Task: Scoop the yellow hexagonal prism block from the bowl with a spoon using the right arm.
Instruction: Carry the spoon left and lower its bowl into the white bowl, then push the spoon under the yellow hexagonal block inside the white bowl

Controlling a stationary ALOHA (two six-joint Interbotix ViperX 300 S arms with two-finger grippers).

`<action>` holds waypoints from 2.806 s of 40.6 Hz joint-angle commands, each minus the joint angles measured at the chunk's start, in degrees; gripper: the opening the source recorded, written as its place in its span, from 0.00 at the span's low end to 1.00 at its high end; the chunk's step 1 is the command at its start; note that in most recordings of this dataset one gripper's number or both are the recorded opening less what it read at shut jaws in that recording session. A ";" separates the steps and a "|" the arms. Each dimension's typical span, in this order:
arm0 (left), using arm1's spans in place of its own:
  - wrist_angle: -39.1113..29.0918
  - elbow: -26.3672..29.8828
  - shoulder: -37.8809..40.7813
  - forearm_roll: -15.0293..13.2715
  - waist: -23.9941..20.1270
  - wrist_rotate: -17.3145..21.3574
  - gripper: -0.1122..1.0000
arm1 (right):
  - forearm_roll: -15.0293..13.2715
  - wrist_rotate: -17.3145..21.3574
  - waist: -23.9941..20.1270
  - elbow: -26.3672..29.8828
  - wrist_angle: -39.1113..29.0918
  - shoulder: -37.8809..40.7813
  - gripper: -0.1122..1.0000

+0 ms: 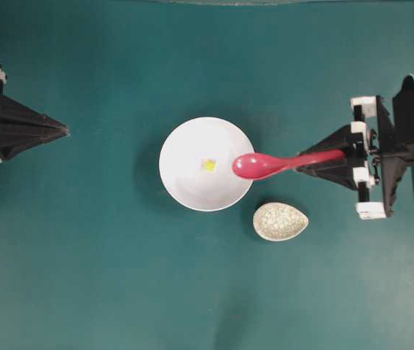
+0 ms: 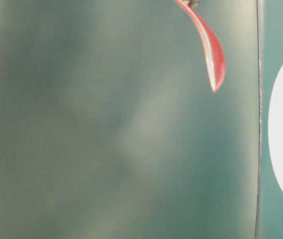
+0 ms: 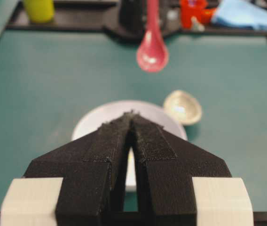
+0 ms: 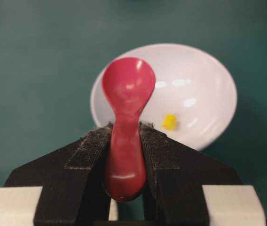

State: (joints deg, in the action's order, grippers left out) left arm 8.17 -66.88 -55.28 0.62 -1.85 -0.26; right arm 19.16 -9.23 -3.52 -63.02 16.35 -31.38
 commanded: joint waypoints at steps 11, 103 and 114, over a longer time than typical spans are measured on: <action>0.26 1.41 0.44 0.18 -0.09 -0.09 0.11 | -1.14 -0.09 3.78 6.33 -5.98 5.80 0.31; 0.70 1.41 0.70 0.18 -0.09 -0.09 0.11 | -2.20 0.97 9.40 23.73 -36.04 22.68 0.31; 0.70 1.41 0.62 0.18 -0.09 -0.09 0.11 | -2.11 0.70 9.93 23.99 -36.04 24.17 0.31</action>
State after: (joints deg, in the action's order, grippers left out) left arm 8.26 -66.88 -55.11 0.62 -1.76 -0.26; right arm 16.96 -8.53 6.06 -40.69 -19.78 -6.77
